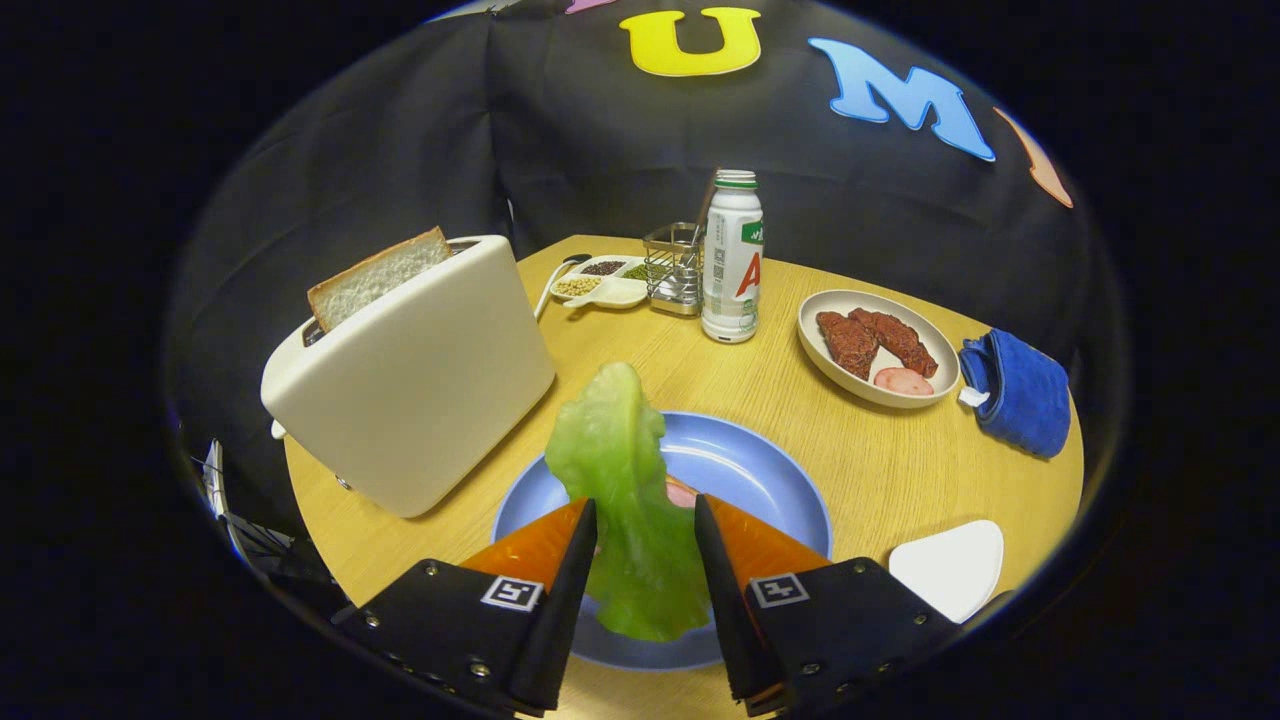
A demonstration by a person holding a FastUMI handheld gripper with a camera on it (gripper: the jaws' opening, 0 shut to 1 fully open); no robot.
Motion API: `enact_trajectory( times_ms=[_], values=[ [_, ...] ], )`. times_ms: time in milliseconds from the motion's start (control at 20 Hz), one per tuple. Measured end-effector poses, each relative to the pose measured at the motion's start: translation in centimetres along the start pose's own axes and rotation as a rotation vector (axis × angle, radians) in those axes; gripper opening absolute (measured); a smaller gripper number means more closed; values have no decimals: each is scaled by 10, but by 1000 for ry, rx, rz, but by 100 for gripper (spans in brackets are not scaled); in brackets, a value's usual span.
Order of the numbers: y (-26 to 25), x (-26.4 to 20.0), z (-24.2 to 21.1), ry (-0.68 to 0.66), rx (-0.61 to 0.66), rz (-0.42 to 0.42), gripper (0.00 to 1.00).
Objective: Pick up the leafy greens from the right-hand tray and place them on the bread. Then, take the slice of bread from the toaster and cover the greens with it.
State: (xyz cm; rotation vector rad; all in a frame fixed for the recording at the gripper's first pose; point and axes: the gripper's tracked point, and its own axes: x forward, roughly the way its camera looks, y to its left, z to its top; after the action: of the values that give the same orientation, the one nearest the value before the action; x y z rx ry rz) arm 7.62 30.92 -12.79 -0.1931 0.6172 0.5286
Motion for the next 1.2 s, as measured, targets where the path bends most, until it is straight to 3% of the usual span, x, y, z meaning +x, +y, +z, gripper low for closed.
enact_trajectory(
  times_ms=[200,350,500,600,800,1000,1200],
  values=[
    [-15,-8,1,-15,43,9,61],
    [-7,-19,6,-19,102,93,62],
    [-16,-27,15,-67,55,41,62],
    [6,-30,25,-131,62,88,62],
    [36,-39,48,-270,52,37,63],
    [86,-59,80,-435,37,26,63],
    [135,-71,98,-500,43,48,62]
  ],
)
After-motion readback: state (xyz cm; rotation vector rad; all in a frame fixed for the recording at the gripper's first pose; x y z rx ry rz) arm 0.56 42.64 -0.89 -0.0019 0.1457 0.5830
